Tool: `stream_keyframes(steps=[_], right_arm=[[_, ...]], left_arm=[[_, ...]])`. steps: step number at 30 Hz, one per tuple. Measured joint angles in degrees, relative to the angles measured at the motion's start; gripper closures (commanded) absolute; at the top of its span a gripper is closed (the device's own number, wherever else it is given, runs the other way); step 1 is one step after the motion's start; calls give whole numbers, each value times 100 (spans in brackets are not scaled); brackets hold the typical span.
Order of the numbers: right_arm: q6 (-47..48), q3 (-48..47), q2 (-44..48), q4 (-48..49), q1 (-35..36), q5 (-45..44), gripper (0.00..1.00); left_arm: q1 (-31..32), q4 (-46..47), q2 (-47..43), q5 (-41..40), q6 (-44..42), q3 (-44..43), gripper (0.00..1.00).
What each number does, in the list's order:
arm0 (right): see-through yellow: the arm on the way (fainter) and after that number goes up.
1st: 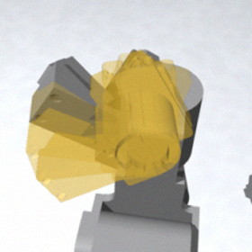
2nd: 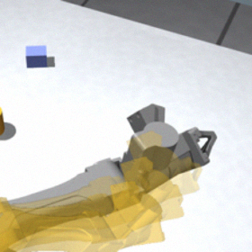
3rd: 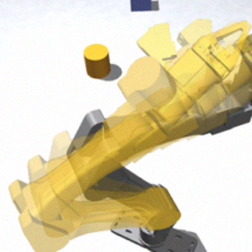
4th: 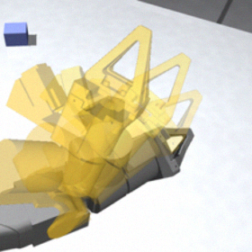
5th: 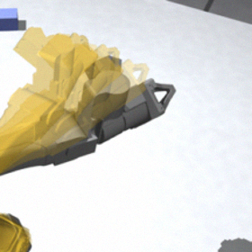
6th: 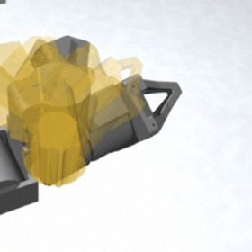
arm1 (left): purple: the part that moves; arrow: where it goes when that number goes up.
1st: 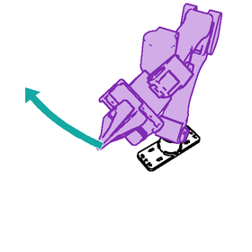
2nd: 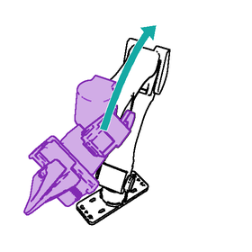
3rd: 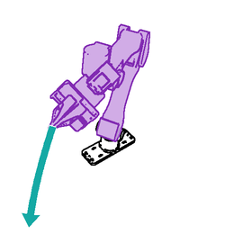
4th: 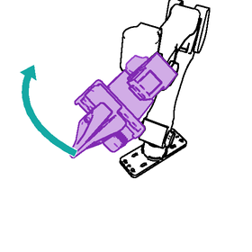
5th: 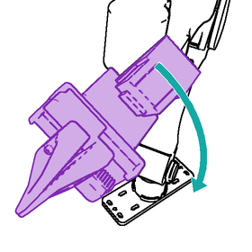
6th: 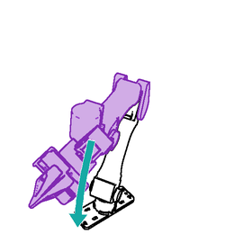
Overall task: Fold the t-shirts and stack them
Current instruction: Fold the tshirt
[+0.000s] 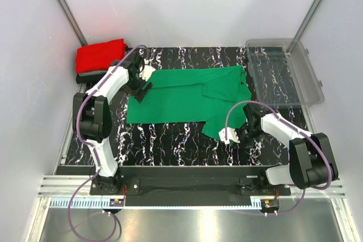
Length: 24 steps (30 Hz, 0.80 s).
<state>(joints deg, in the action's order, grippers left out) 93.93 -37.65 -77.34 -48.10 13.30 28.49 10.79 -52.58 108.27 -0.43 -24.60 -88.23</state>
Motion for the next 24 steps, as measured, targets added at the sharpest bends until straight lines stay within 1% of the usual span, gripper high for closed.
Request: stream_keyframes(steps=[3,5,6,7,9,11,13,16,17,18,21,24], right_arm=[[42,-50,-85,-2,37,0,60],[55,-70,-118,4,61,2,64],[59,-76,-129,20,74,0,69],[57,-87,-140,50,96,-11,83],[44,-107,-155,116,142,-52,96],[-9,-127,-160,151,173,-81,100],[-92,-153,-160,151,181,-149,100],[-247,-197,-59,146,184,-269,100],[-291,-219,7,144,184,-293,100],[-363,-254,111,144,184,-328,100],[-573,-417,341,136,184,-382,100],[-767,-553,374,179,184,-400,100]], left_arm=[[-7,0,0,-26,-2,-2,22],[-20,2,0,-35,-4,-2,22],[-28,2,0,-44,-9,-2,22],[-28,2,0,-52,-28,-2,22],[-39,4,0,-87,-74,0,23],[-72,37,-2,-111,-160,35,24],[-131,94,-26,-111,-278,164,25],[-297,118,-129,-50,-542,544,29],[-352,85,-162,-15,-603,638,32],[-415,57,-212,48,-686,752,37],[-555,-96,-319,170,-857,966,44],[-566,-186,-330,286,-949,1075,44]])
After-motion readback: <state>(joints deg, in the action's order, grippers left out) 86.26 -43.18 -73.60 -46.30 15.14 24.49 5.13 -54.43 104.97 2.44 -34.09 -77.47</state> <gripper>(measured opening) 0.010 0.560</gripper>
